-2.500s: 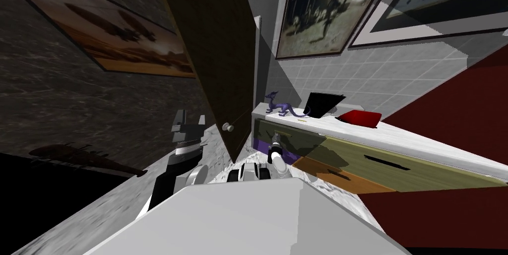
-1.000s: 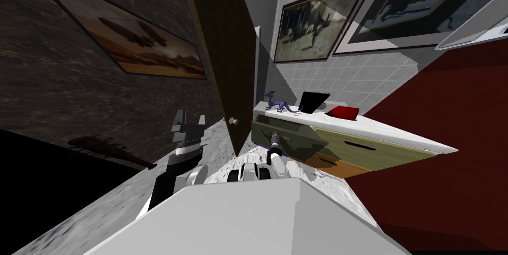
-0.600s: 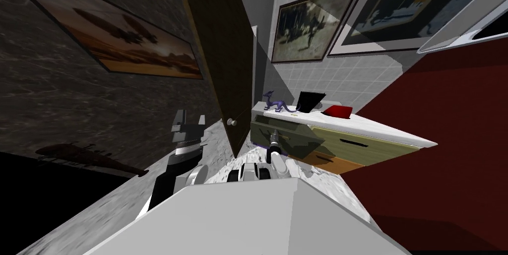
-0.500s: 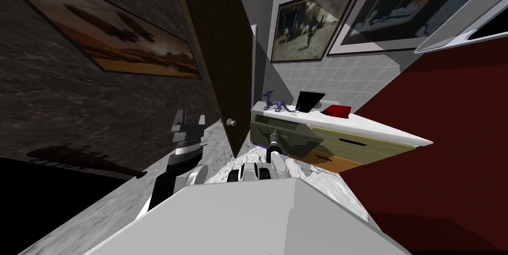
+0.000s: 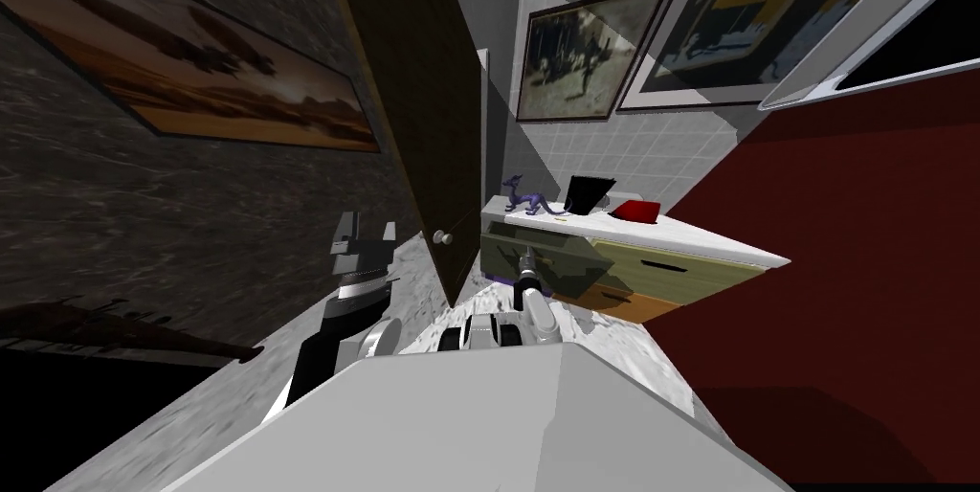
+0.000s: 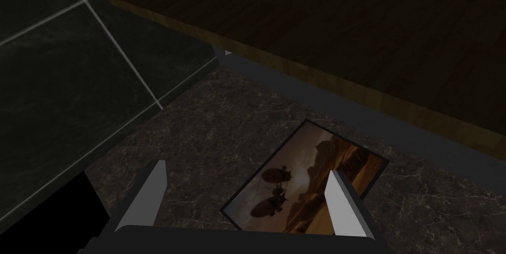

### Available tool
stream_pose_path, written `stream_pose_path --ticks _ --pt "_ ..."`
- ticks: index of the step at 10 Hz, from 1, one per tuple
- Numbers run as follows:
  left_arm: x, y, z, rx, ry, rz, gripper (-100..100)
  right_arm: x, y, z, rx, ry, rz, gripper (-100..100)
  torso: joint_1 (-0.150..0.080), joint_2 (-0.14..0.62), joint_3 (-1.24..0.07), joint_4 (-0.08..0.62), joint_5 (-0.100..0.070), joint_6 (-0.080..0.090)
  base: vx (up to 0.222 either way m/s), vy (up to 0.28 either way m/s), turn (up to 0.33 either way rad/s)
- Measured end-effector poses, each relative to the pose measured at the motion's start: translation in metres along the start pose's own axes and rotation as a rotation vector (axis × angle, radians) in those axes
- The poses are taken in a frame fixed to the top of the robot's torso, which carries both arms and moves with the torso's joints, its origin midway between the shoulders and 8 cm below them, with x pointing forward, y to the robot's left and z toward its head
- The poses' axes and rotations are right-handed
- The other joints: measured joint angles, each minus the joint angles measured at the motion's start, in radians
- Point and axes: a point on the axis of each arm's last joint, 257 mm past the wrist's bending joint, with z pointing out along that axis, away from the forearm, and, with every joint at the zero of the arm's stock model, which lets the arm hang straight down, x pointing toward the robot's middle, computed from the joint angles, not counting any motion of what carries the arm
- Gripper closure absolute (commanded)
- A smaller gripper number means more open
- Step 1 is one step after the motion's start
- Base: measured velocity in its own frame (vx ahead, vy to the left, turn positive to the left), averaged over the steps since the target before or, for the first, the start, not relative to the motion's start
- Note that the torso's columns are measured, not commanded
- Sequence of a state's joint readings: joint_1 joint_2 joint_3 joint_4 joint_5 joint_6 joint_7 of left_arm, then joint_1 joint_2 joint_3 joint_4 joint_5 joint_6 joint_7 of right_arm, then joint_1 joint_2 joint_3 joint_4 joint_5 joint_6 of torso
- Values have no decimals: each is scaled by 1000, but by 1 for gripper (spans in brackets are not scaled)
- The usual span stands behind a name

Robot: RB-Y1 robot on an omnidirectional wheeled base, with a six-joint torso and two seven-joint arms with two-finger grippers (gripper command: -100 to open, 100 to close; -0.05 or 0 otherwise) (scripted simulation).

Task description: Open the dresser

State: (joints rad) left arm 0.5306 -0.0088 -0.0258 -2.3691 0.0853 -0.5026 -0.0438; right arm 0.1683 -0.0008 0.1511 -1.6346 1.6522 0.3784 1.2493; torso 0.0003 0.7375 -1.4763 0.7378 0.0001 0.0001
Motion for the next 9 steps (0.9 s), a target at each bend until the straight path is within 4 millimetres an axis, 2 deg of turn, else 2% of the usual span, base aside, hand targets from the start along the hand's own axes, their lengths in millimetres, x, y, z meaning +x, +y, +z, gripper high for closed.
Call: stream_pose_path --ticks 6,7,9 --pt "0 0 0 0 0 0 0 -19 -13 0 -6 -60 -18 -100 2 10 5 9 4 1 9 16 -73" --pt "0 0 0 0 0 0 0 -19 -12 -1 -10 -61 -23 0 2 9 5 7 3 1 0 0 0" --pt "0 0 0 0 0 0 0 -17 -7 -2 -19 -58 -25 0 1 5 3 4 2 1 0 0 0"
